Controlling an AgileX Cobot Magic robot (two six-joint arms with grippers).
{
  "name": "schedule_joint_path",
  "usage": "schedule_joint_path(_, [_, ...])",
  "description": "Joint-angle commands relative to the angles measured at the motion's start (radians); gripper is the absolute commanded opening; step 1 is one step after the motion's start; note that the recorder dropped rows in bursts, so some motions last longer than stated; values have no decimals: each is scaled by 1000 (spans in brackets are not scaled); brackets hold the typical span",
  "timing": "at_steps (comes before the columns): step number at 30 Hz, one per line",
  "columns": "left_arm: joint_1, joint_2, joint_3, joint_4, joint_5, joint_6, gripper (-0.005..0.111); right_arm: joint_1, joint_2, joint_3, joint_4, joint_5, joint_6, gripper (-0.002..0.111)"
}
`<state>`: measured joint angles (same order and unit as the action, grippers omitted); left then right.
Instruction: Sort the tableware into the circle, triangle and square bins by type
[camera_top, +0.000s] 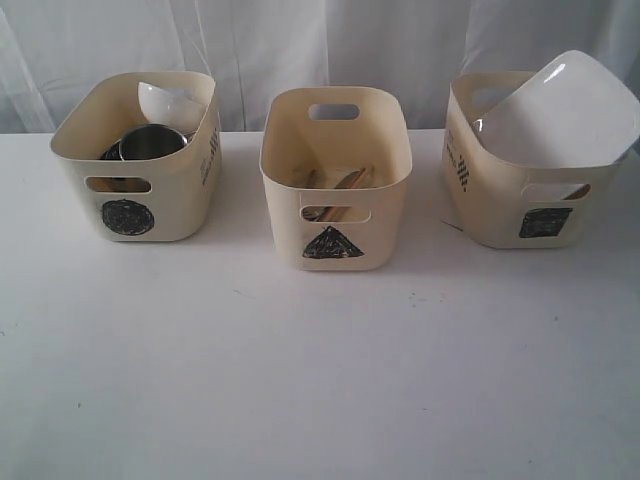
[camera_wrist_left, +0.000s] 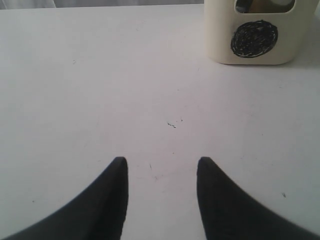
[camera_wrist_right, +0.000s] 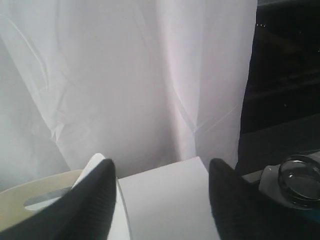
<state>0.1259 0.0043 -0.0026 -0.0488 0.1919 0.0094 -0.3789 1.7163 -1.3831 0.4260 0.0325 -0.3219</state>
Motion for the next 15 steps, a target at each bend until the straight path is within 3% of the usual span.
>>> schedule_joint_path(1, [2, -4, 3, -1, 3, -9, 49, 0, -32, -4, -1, -4, 13, 53])
schedule_joint_path(7, [2, -4, 3, -1, 3, -9, 49, 0, -125, 8, -15, 51, 13, 45])
schedule_joint_path(15, [2, -4, 3, -1, 3, -9, 49, 0, -419, 290, -37, 23, 13, 1])
